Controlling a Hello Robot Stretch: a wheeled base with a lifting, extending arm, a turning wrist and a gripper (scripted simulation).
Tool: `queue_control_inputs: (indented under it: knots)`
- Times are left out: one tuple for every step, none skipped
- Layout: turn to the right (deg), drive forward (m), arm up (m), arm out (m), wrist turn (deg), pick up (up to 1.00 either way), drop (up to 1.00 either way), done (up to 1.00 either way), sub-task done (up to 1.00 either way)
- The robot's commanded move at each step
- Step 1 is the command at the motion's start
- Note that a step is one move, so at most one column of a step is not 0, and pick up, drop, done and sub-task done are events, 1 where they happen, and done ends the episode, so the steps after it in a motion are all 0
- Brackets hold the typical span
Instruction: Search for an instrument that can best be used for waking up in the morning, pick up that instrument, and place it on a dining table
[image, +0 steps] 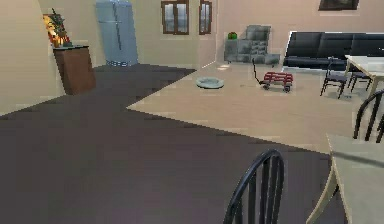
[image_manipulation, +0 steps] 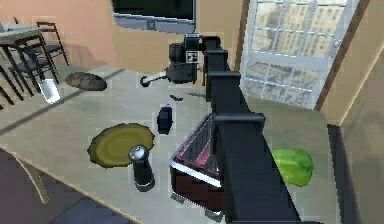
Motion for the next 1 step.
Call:
queue_control_inputs:
  knots:
    - [0.0,0.0,0.0,0.0,0.0,0.0,0.0,1.0,0.0]
